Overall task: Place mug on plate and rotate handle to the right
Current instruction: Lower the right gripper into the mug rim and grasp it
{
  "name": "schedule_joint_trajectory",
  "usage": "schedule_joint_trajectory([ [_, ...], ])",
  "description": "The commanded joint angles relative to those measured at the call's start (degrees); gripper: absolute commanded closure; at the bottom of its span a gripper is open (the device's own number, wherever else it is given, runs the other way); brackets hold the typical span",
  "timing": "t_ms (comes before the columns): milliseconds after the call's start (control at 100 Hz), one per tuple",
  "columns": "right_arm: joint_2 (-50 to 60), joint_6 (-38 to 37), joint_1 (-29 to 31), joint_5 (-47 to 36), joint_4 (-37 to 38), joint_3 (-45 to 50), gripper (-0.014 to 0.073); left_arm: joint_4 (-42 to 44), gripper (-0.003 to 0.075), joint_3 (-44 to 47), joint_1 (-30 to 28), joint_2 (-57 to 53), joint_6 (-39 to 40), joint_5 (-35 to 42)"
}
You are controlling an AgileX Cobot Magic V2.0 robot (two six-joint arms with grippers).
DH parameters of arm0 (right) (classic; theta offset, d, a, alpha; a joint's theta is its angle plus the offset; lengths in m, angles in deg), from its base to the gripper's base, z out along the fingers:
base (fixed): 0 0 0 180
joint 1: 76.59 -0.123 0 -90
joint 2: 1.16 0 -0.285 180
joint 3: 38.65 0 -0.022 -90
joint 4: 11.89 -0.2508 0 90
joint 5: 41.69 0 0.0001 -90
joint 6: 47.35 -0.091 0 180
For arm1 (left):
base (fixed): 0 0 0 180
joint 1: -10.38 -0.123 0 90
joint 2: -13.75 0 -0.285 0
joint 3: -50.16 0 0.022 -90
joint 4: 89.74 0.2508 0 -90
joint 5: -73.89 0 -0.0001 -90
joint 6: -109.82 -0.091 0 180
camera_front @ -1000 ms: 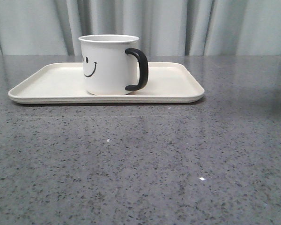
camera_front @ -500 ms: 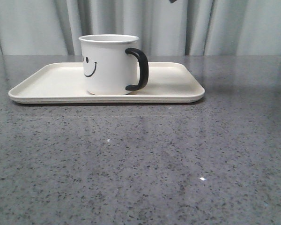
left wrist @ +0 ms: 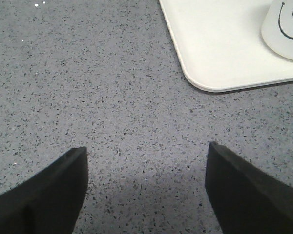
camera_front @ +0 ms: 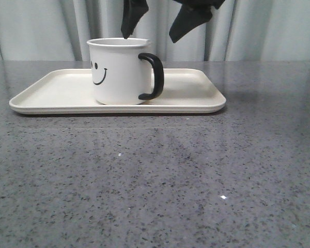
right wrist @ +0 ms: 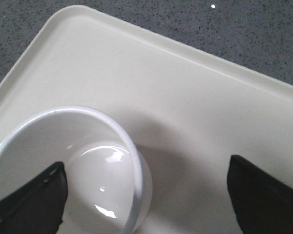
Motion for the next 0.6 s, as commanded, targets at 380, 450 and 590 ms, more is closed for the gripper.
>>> schedule_joint_trajectory([
  [380,-0.4,-0.7,0.0,-4.7,0.2,-2.1,-0.0006,1.1,0.0229,-1.6,0.4,0.0,0.7,3.5],
  [450,-0.4,-0.7,0.0,-5.2,0.2,-2.1,0.0045,1.1,0.0229,-1.6,0.4,0.0,0.7,3.5],
  [590,-0.4,-0.7,0.0,-6.8,0.0,-2.1,0.0252,1.1,0.0229,-1.6,0.4,0.0,0.7,3.5],
])
